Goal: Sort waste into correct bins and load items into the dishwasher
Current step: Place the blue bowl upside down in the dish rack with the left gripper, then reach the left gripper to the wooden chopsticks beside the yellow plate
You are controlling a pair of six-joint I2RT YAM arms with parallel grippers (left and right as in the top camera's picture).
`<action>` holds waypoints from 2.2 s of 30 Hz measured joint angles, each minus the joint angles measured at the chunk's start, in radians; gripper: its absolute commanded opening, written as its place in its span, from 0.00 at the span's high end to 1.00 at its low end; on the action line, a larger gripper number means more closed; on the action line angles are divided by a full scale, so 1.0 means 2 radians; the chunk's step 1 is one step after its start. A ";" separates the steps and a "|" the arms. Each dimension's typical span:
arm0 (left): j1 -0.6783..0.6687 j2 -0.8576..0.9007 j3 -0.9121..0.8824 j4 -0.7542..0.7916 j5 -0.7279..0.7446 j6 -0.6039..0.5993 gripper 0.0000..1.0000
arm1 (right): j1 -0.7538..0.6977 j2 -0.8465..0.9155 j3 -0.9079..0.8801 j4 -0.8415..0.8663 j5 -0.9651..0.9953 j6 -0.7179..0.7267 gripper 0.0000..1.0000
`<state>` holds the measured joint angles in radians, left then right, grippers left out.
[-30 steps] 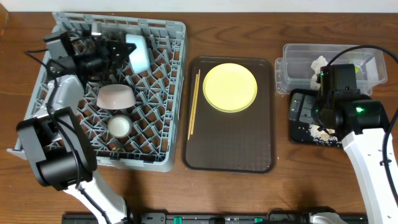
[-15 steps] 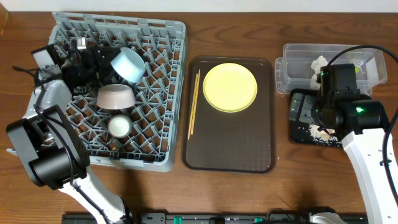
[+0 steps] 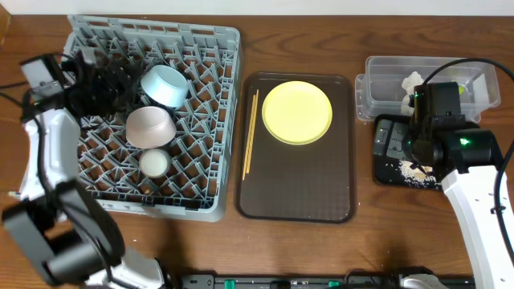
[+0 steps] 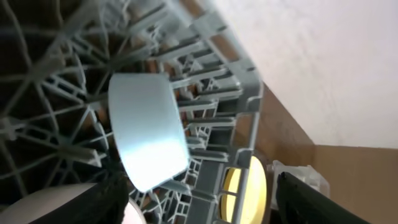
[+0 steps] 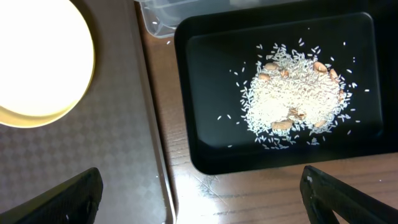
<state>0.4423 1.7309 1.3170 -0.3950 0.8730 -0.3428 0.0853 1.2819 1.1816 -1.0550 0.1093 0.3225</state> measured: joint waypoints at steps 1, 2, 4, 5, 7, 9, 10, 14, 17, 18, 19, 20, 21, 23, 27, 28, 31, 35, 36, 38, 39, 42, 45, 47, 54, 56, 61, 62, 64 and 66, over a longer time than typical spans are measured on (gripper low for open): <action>-0.002 -0.015 0.000 -0.010 -0.007 0.002 0.21 | 0.000 0.000 0.000 0.001 0.000 0.000 0.01; -0.004 -0.031 0.000 -0.022 -0.015 0.006 0.18 | 0.000 0.000 0.000 0.002 0.000 0.000 0.01; -0.020 -0.064 0.000 -0.057 -0.042 0.019 0.16 | 0.000 0.000 0.000 0.004 0.000 0.000 0.01; -0.034 -0.074 0.001 -0.082 -0.064 0.026 0.16 | 0.000 0.000 0.000 0.006 0.000 0.000 0.01; -0.070 -0.088 0.001 -0.128 -0.104 0.032 0.12 | 0.000 0.000 0.000 0.009 0.000 0.000 0.01; -0.113 -0.091 0.001 -0.159 -0.138 0.036 0.12 | 0.000 0.000 0.000 0.009 0.000 0.000 0.01; -0.139 -0.091 0.001 -0.175 -0.159 0.037 0.12 | 0.000 0.000 0.000 0.010 0.000 0.000 0.01; -0.238 -0.091 0.000 -0.199 -0.228 0.039 0.11 | 0.000 0.000 0.000 0.010 0.000 0.000 0.01; -0.312 -0.091 0.000 -0.198 -0.291 0.039 0.08 | 0.000 0.000 0.000 0.009 0.000 0.000 0.01; -0.336 -0.091 0.000 -0.197 -0.312 0.037 0.07 | 0.000 0.000 0.000 0.010 0.000 0.000 0.01; -0.358 -0.091 0.000 -0.195 -0.328 0.037 0.07 | 0.000 0.000 0.000 0.010 0.000 0.000 0.01; -0.382 -0.091 0.000 -0.194 -0.347 0.035 0.07 | 0.000 0.000 0.000 0.010 0.000 0.000 0.01; -0.408 -0.091 0.000 -0.189 -0.364 0.034 0.07 | 0.000 0.000 0.000 0.010 0.000 0.000 0.01; -0.442 -0.089 0.000 -0.177 -0.387 0.031 0.07 | 0.000 0.000 0.000 0.010 0.000 0.000 0.01; -0.489 -0.047 0.000 -0.162 -0.412 0.019 0.27 | 0.000 0.000 0.000 0.010 0.000 0.000 0.01; -0.491 -0.035 0.000 -0.162 -0.414 0.014 0.31 | 0.000 0.000 0.000 0.010 0.000 0.000 0.01; -0.490 0.006 -0.001 -0.161 -0.416 -0.002 0.35 | 0.000 0.000 0.000 0.010 0.000 0.000 0.01; -0.491 0.049 -0.002 -0.155 -0.418 -0.012 0.36 | 0.000 0.000 0.000 0.010 0.000 0.000 0.01; -0.491 0.057 -0.002 -0.152 -0.418 -0.012 0.36 | 0.000 0.000 0.000 0.010 0.000 0.000 0.01; -0.491 0.072 -0.002 -0.147 -0.418 -0.013 0.36 | 0.000 0.000 0.000 0.010 0.000 0.000 0.01; -0.491 0.077 -0.002 -0.144 -0.418 -0.014 0.36 | 0.000 0.000 0.000 0.010 0.000 0.000 0.01; -0.491 0.098 -0.002 -0.133 -0.418 -0.014 0.36 | 0.000 0.000 0.000 0.010 0.000 0.000 0.01; -0.491 0.115 -0.002 -0.120 -0.418 -0.014 0.37 | 0.000 0.000 0.000 0.010 0.000 0.000 0.01; -0.491 0.124 -0.002 -0.110 -0.418 -0.013 0.37 | 0.000 0.000 0.000 0.010 0.000 0.000 0.01; -0.498 0.138 -0.002 -0.085 -0.425 -0.010 0.36 | 0.000 0.000 0.000 0.010 0.000 0.000 0.01; -0.500 0.138 -0.002 -0.084 -0.427 -0.010 0.37 | 0.000 0.000 0.000 0.010 0.000 0.000 0.01; -0.500 0.139 -0.002 -0.087 -0.431 -0.002 0.40 | 0.000 0.000 0.000 0.010 0.000 0.000 0.01; -0.500 0.139 -0.002 -0.090 -0.433 0.000 0.40 | 0.000 0.000 0.000 0.010 0.000 0.000 0.01; -0.500 0.138 -0.002 -0.098 -0.440 0.002 0.40 | 0.000 0.000 0.000 0.010 0.000 0.000 0.01; -0.500 0.135 -0.002 -0.108 -0.450 0.002 0.40 | 0.000 0.000 0.000 0.010 0.000 0.000 0.01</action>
<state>-0.5583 2.0014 1.3132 -0.6106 -0.0261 -0.3393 0.0853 1.2819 1.1816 -1.0355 0.1093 0.3222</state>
